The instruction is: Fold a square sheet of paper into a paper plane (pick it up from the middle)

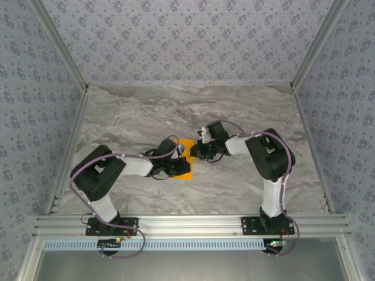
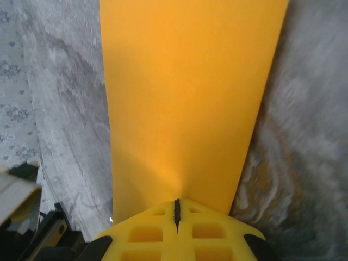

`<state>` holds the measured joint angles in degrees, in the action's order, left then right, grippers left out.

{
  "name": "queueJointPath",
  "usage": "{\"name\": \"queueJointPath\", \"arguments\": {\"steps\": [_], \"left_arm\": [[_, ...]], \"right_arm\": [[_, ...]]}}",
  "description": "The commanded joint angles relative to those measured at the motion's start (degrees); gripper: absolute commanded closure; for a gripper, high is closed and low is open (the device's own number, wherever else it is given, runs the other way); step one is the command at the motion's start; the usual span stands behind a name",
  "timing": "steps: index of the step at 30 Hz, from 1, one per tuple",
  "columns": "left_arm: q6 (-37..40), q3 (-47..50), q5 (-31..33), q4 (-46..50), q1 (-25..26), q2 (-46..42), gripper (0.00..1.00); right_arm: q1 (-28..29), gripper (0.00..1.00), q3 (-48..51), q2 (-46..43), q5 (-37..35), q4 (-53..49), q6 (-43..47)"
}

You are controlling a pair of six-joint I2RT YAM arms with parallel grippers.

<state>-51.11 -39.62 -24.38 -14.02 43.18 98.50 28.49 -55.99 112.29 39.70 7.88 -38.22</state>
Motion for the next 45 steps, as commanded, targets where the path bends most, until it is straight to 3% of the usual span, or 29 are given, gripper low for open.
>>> {"name": "queueJointPath", "arguments": {"steps": [1,14,19,23,27,37,45], "left_arm": [[0.2,1.6,0.5,6.6,0.3,-0.4,1.0],[0.0,1.2,0.2,6.0,0.6,-0.5,1.0],[0.6,-1.3,-0.7,5.1,0.1,-2.8,1.0],[2.5,-5.2,-0.7,5.9,-2.0,-4.7,0.93],[4.5,-9.1,-1.2,6.9,-4.5,-2.2,0.93],[6.0,-17.4,-1.8,7.9,-7.6,8.9,1.0],[6.2,-17.7,-0.2,8.9,-8.2,11.1,1.0]], "right_arm": [[-3.4,1.0,-2.9,3.6,-6.5,-2.3,1.7],[-6.7,1.0,-15.0,6.2,-9.3,-11.0,5.4],[-6.1,1.0,-7.9,-1.8,-7.7,-8.8,5.2],[-4.8,1.0,1.5,-8.9,-6.9,-3.9,2.7],[-2.1,1.0,8.3,-12.8,-7.2,0.6,-0.7],[5.3,1.0,11.8,-11.0,-10.8,8.6,-6.0],[7.7,1.0,10.3,-7.7,-10.9,9.2,-6.9]]}}
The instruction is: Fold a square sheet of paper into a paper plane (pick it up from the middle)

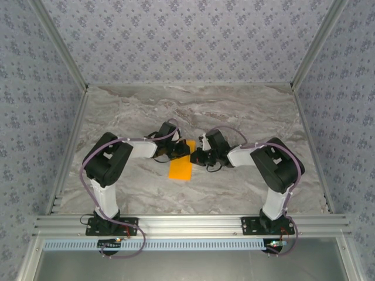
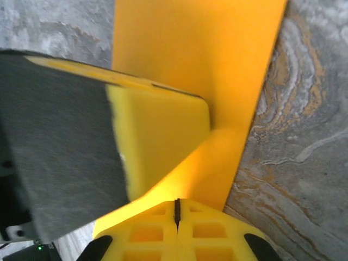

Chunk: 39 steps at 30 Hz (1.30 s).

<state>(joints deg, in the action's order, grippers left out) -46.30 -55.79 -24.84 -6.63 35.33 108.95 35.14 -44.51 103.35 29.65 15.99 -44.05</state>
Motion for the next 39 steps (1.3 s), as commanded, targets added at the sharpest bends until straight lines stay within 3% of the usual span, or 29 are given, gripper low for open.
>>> {"name": "queueJointPath", "arguments": {"steps": [1,10,24,39], "left_arm": [[1.4,-1.4,0.5,1.7,-0.3,0.7,1.0],[1.9,-0.4,2.9,3.5,-0.4,1.8,1.0],[1.7,0.3,4.3,3.9,-0.9,2.6,1.0],[3.2,-3.8,2.4,8.0,-1.1,-3.8,0.98]], "right_arm": [[1.2,1.0,-1.3,1.5,-0.7,1.1,-1.1],[5.1,1.0,1.0,1.2,-1.3,-1.8,-1.6],[16.5,1.0,6.3,-2.7,-5.9,-7.1,-4.2],[15.3,1.0,6.6,-14.0,-10.6,-11.1,-3.0]]}}
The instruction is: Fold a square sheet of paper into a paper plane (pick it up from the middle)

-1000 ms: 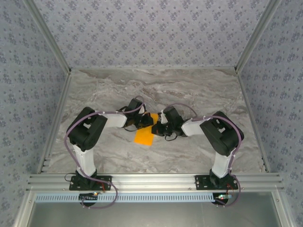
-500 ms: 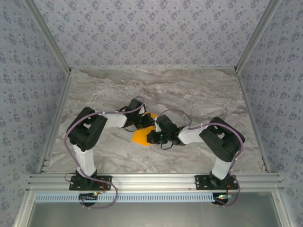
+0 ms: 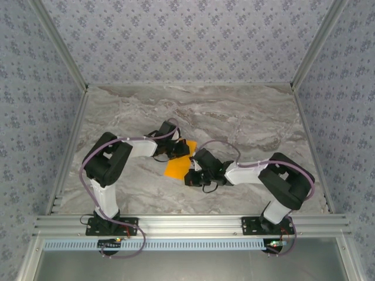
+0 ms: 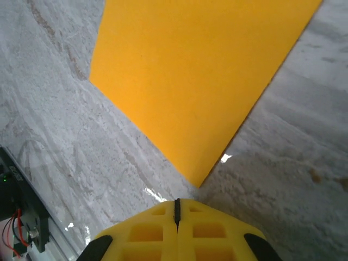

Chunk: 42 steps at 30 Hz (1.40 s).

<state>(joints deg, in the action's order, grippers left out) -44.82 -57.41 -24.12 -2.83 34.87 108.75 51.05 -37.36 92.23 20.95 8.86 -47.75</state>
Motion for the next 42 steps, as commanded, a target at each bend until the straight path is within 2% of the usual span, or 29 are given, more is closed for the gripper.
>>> {"name": "queueJointPath", "arguments": {"steps": [1,6,12,19,25,28,32,36,38,42], "left_arm": [[1.7,-2.6,1.8,4.7,-1.0,-4.7,0.95],[1.6,-3.1,5.1,11.3,-4.1,-12.0,0.72],[1.4,3.0,10.3,18.3,-8.6,-21.9,0.51],[0.6,13.5,14.6,24.0,-14.4,-33.9,0.26],[1.3,20.3,17.8,25.9,-17.8,-40.2,0.08],[1.8,22.0,17.6,25.8,-18.3,-41.7,0.01],[3.2,22.2,14.2,25.7,-18.4,-42.0,0.01],[3.0,22.9,9.4,23.6,-18.4,-42.0,0.01],[2.6,23.4,7.7,22.6,-18.3,-42.0,0.01],[1.8,23.4,7.4,23.1,-18.3,-42.0,0.01]], "right_arm": [[-0.9,1.0,-0.7,-3.6,-2.6,-4.3,0.6],[-4.2,1.0,-3.2,-4.3,-7.0,-5.6,0.0],[-5.8,1.0,-13.1,2.9,-10.6,-10.9,1.8],[-3.0,0.84,-26.0,14.1,-11.5,-18.6,5.4],[-0.9,0.8,-29.3,18.4,-11.6,-23.9,8.2],[-0.2,0.8,-28.6,19.3,-11.2,-27.7,11.3],[0.1,0.81,-25.8,18.1,-10.9,-33.1,20.9],[-1.3,0.8,-24.6,14.1,-13.6,-37.3,25.0],[-1.4,0.74,-25.9,10.7,-14.8,-38.3,25.2],[1.3,0.51,-28.9,7.2,-18.6,-39.0,24.0]]}}
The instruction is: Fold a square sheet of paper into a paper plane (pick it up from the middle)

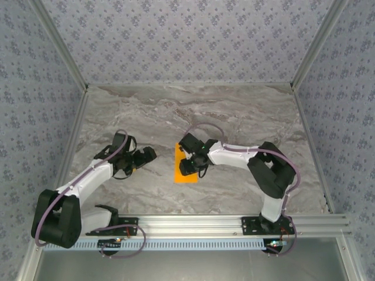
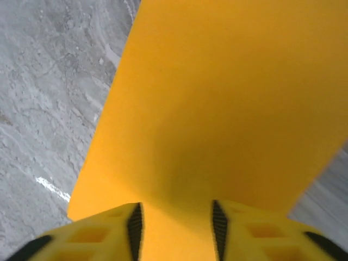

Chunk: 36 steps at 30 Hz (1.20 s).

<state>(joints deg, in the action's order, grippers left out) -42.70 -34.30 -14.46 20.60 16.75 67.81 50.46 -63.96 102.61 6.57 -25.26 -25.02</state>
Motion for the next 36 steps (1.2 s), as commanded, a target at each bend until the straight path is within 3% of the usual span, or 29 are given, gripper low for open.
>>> {"name": "queueJointPath", "arguments": {"steps": [1,8,24,31,36], "left_arm": [[-0.4,0.3,-1.9,0.0,-0.2,-1.0,0.01],[-0.9,-0.5,1.8,1.8,-0.4,0.0,0.01],[-0.8,-0.8,1.5,1.2,-0.5,3.1,0.01],[-0.9,-0.8,1.1,1.1,-0.5,3.4,0.01],[-0.7,-0.8,1.1,1.2,-0.5,3.4,0.01]], "right_arm": [[3.1,0.45,-3.4,-3.0,-6.4,-5.7,0.5],[9.8,0.27,-11.3,5.0,-15.7,-12.9,-2.6],[10.9,0.2,-12.5,9.9,-12.7,-12.1,-4.0],[9.4,0.1,-10.5,10.0,-8.6,-9.9,-5.0],[9.4,0.11,-10.7,10.9,-11.9,-12.3,-5.0]]}}
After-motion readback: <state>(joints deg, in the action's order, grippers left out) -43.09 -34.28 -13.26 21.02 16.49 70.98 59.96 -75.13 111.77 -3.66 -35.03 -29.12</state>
